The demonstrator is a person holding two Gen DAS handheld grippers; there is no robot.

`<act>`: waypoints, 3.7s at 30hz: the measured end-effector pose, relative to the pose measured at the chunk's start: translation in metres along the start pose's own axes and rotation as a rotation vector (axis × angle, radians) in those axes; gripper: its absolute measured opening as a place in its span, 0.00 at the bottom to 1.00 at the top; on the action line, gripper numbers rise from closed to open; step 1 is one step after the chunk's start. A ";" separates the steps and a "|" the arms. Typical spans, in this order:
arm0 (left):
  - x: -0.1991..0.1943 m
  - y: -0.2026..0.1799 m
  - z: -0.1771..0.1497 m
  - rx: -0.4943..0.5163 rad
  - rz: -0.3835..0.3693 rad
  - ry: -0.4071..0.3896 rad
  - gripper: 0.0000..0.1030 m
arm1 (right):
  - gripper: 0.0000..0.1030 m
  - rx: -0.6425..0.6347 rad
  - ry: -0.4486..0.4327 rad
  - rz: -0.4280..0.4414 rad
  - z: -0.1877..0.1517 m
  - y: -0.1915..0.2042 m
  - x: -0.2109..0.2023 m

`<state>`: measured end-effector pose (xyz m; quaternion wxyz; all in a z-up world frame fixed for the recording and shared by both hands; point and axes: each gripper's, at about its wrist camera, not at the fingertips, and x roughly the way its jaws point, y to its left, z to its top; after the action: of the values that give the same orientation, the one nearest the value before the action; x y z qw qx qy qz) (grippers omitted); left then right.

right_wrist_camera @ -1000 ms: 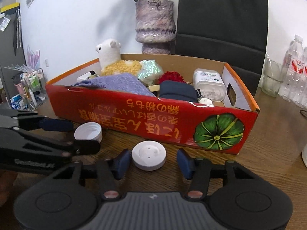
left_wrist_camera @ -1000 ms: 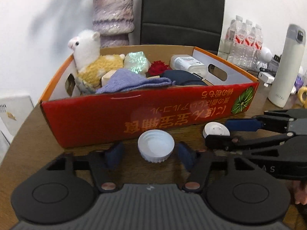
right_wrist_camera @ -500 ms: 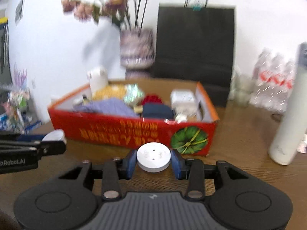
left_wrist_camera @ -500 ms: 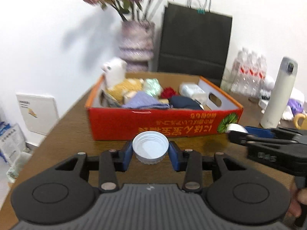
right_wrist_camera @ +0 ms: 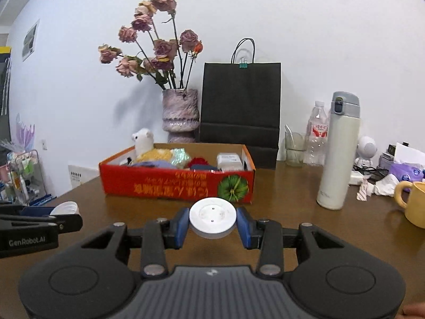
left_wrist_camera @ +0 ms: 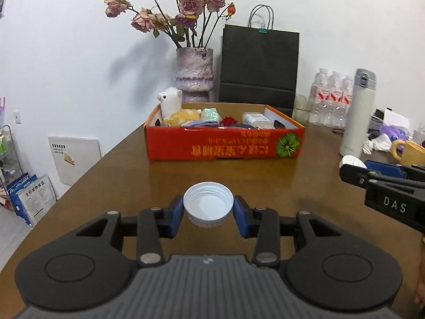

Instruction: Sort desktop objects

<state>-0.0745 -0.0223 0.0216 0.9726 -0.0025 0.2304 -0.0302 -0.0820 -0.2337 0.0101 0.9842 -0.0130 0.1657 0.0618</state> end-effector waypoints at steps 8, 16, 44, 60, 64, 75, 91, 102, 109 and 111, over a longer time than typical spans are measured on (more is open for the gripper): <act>-0.051 -0.007 -0.027 0.002 0.041 -0.065 0.40 | 0.37 -0.020 -0.022 0.047 -0.021 0.012 -0.060; -0.069 -0.012 -0.034 0.012 0.011 -0.072 0.40 | 0.37 -0.024 -0.076 0.010 -0.024 0.010 -0.091; 0.191 -0.017 0.206 0.026 -0.198 0.162 0.40 | 0.37 0.037 0.289 0.116 0.186 -0.060 0.193; 0.287 0.005 0.185 -0.049 -0.228 0.404 0.68 | 0.44 -0.012 0.615 0.085 0.140 -0.055 0.318; 0.273 0.020 0.191 -0.033 -0.190 0.366 0.73 | 0.36 -0.032 0.658 0.107 0.132 -0.051 0.314; 0.244 0.060 0.182 -0.058 -0.140 0.386 0.83 | 0.50 -0.014 0.713 0.057 0.128 -0.036 0.294; 0.116 0.048 0.129 -0.020 0.041 0.007 1.00 | 0.91 -0.012 0.173 0.053 0.129 -0.012 0.160; 0.035 0.054 0.029 -0.080 -0.007 0.043 1.00 | 0.92 0.082 0.206 0.035 0.021 0.004 0.060; 0.036 0.043 -0.011 -0.009 0.031 0.093 1.00 | 0.92 0.087 0.244 0.020 -0.020 0.013 0.034; 0.041 0.044 -0.015 -0.020 0.042 0.113 1.00 | 0.92 0.075 0.248 0.022 -0.023 0.016 0.033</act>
<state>-0.0424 0.0195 -0.0108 0.9584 -0.0059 0.2854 -0.0077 -0.0607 -0.2147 -0.0225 0.9551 0.0180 0.2886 0.0643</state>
